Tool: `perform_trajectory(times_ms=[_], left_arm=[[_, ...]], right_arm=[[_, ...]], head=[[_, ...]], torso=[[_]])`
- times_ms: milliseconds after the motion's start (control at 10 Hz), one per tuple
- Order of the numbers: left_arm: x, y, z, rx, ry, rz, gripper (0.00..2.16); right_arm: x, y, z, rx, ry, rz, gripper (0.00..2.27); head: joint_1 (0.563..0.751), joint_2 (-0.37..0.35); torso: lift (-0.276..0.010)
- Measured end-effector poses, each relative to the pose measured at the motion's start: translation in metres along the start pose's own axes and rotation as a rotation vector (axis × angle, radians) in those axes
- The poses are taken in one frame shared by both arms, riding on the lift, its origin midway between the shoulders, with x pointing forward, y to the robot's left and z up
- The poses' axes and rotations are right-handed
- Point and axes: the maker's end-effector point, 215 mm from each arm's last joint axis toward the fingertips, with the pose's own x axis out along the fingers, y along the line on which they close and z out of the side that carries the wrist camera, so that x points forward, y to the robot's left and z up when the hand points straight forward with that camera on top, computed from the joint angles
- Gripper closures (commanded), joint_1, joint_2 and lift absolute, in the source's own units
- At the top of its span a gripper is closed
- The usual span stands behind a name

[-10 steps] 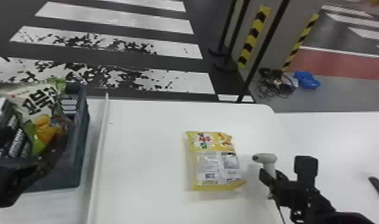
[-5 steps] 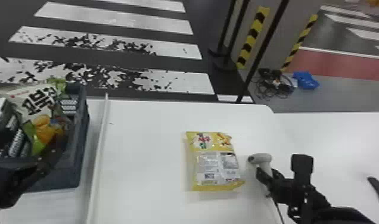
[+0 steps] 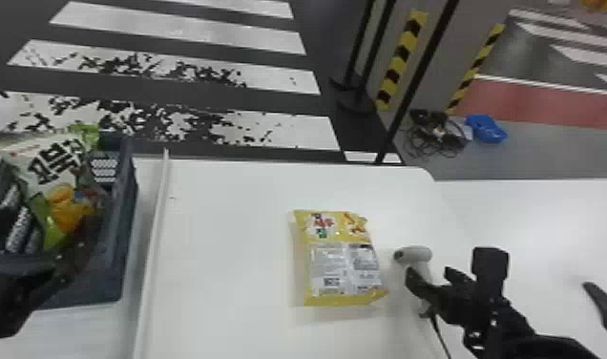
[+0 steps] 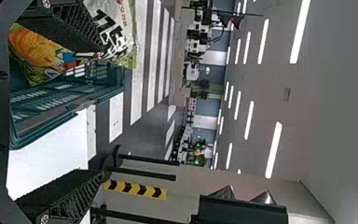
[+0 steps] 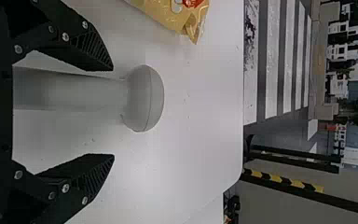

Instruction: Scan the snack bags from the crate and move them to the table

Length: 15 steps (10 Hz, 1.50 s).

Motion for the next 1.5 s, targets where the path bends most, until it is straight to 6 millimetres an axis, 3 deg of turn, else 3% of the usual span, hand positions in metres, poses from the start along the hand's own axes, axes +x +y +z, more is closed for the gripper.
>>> perform_trajectory(times_ms=[200, 400, 500, 800, 1100, 1500], left_arm=[[-0.002, 0.002, -0.001, 0.003, 0.001, 0.002, 0.07], [-0.003, 0.003, 0.001, 0.006, 0.001, 0.002, 0.07], [-0.003, 0.003, 0.001, 0.007, 0.0, 0.002, 0.07], [-0.003, 0.004, -0.001, 0.01, 0.004, 0.002, 0.07], [-0.003, 0.005, -0.003, 0.015, 0.009, 0.005, 0.07], [-0.004, 0.003, -0.01, 0.018, 0.019, 0.004, 0.07]], right_arm=[[-0.017, 0.008, 0.023, -0.017, -0.058, -0.006, 0.04], [-0.042, 0.039, 0.051, -0.035, -0.104, 0.035, 0.04], [-0.051, 0.054, 0.054, -0.026, -0.095, 0.059, 0.04], [-0.068, 0.095, 0.051, 0.106, -0.082, 0.184, 0.05], [-0.072, 0.119, 0.053, 0.147, -0.082, 0.286, 0.18], [-0.054, 0.135, 0.043, 0.182, -0.036, 0.404, 0.18]], head=[[0.695, -0.266], [0.695, -0.225], [0.695, -0.205], [0.695, -0.155], [0.695, -0.121], [0.695, -0.101]], torso=[[-0.095], [-0.095], [-0.095], [-0.095], [-0.095], [-0.095]])
